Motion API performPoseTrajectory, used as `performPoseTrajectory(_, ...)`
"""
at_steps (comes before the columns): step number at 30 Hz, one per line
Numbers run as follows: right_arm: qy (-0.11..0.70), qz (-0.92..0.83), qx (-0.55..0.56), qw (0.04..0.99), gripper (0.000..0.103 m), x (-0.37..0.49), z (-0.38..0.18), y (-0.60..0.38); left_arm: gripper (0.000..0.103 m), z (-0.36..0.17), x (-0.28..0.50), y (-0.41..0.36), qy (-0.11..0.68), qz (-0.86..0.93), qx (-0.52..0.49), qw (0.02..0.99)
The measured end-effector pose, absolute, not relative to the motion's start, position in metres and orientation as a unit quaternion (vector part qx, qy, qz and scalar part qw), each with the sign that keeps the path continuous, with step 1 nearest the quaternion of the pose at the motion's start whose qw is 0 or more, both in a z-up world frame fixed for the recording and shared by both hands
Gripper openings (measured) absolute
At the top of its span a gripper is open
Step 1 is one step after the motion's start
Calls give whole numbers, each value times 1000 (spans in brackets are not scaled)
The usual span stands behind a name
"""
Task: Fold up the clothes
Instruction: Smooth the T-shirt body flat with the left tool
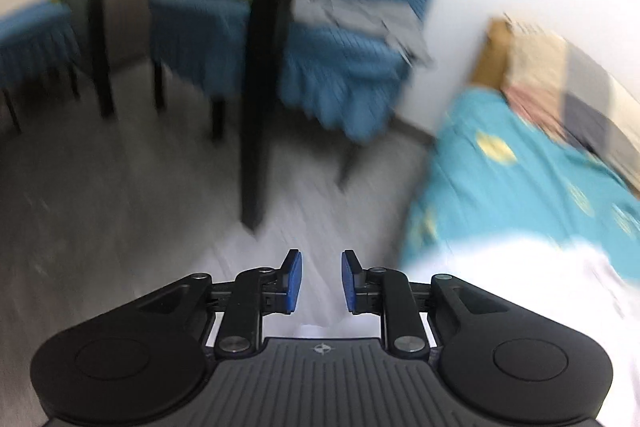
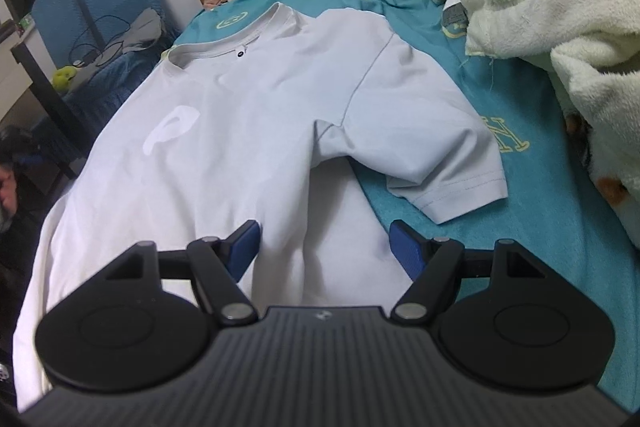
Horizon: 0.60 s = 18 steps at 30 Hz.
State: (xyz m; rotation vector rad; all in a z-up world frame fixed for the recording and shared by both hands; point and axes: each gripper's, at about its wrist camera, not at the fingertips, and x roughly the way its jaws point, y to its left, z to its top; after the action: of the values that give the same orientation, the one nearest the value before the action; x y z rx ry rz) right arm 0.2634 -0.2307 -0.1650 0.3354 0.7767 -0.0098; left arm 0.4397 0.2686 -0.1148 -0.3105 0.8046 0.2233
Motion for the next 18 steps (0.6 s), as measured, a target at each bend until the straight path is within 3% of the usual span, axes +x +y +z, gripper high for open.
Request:
performPoseTrajectory(5, 359, 3, 166, 919, 73, 255, -150, -230, 43, -101, 334, 226, 467, 46, -124, 874)
performPoseTrajectory(13, 334, 8, 141, 932, 73, 221, -121, -225, 49, -86, 163, 158, 590, -40, -85, 802)
performPoseTrajectory(18, 336, 1, 175, 926, 73, 190, -108, -244, 55, -91, 127, 144, 638, -20, -104, 763)
